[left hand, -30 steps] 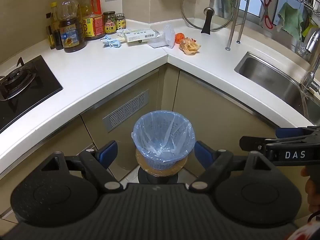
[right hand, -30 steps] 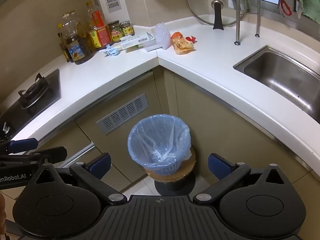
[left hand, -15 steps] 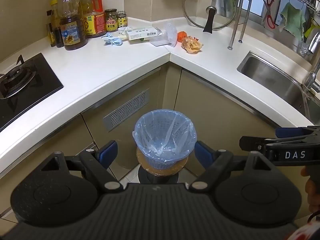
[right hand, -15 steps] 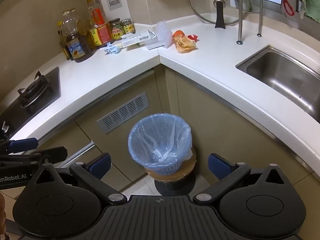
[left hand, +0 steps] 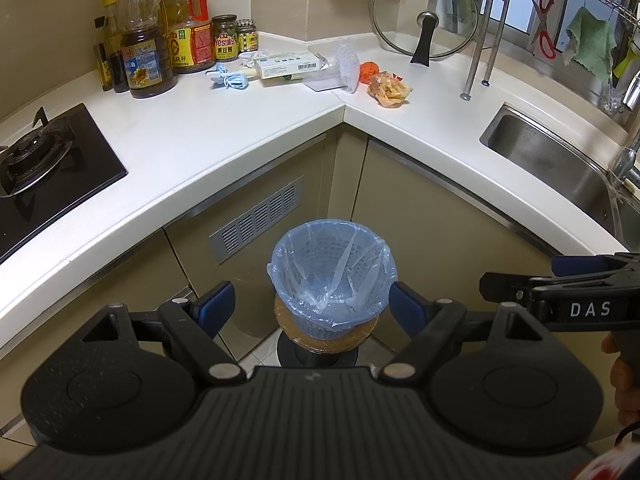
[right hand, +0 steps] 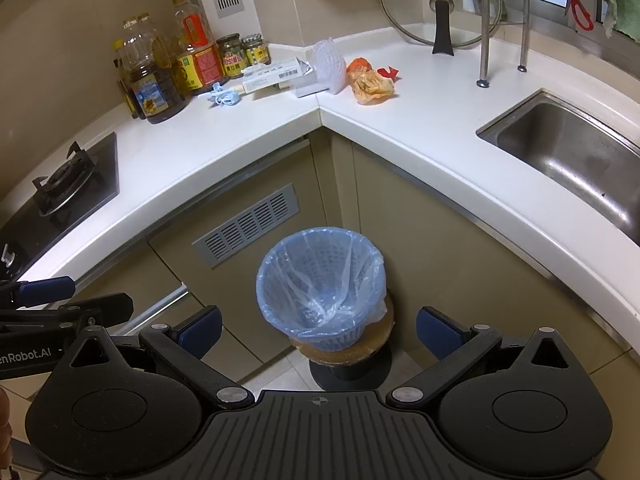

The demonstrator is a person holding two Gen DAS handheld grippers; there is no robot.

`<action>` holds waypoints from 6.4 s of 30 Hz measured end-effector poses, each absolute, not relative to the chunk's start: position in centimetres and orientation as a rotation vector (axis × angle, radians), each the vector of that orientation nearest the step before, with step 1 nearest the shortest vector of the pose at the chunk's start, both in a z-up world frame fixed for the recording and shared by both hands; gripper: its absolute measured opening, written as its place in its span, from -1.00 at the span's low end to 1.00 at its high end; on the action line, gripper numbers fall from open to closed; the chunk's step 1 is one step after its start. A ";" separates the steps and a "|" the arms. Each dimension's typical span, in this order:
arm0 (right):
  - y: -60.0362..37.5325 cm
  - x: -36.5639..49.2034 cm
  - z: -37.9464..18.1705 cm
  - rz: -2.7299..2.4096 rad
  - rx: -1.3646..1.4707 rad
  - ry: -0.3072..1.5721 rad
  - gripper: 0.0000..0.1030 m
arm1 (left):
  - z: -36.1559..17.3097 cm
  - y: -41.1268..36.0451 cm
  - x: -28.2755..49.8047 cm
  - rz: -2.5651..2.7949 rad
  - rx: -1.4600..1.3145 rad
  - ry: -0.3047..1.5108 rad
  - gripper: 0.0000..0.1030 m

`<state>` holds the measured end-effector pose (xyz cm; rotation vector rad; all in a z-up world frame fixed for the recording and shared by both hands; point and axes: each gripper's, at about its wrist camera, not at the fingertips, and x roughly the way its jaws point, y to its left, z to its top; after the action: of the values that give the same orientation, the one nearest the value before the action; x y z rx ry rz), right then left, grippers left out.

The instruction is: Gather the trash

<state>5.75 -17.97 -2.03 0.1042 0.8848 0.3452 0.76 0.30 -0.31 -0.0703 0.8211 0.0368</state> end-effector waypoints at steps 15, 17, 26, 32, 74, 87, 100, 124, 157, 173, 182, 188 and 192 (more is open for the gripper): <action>-17.9 6.1 -2.1 0.344 0.104 0.890 0.99 | -0.4 0.7 1.4 0.039 -0.074 0.828 0.60; -17.9 6.1 -2.1 0.344 0.104 0.890 0.99 | -0.3 0.6 1.3 0.039 -0.073 0.827 0.60; -18.0 6.3 -2.0 0.347 0.104 0.887 0.99 | -0.3 0.7 1.4 0.038 -0.073 0.828 0.61; -18.0 6.3 -2.0 0.348 0.103 0.884 0.99 | -0.3 0.9 1.4 0.038 -0.073 0.827 0.60; -20.2 7.4 -1.8 0.366 0.125 0.881 0.99 | 0.0 -0.9 3.0 0.078 -0.073 0.822 0.61; -22.4 9.6 -2.4 0.407 0.099 0.836 0.99 | -1.3 -3.5 4.4 0.116 -0.087 0.828 0.61; -24.4 12.9 -3.1 0.392 0.157 0.804 0.99 | -1.4 -2.0 7.4 0.121 -0.084 0.788 0.60; -17.3 34.3 -4.2 0.289 0.199 0.633 0.99 | -1.9 7.6 30.7 -0.078 0.021 0.735 0.60; -12.1 47.1 -8.6 0.204 -0.044 0.690 -0.28 | -4.6 12.8 47.8 -0.229 0.224 0.685 0.60; -14.5 48.1 -7.0 0.140 0.163 0.719 -0.28 | -6.3 13.1 53.9 -0.470 0.380 0.723 0.74; -15.3 47.7 -7.2 0.095 0.210 0.735 -0.28 | -6.9 13.2 55.7 -0.542 0.339 0.760 0.66; -15.8 47.1 -7.4 0.070 0.237 0.744 -0.28 | -6.7 12.7 55.2 -0.546 0.359 0.752 0.58; -15.8 46.5 -7.5 0.062 0.246 0.741 -0.28 | -6.4 12.7 54.1 -0.540 0.359 0.731 0.50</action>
<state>46.50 -15.82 -7.50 0.2465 0.7415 0.0625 54.15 12.65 -6.41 0.3590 0.7308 -0.5395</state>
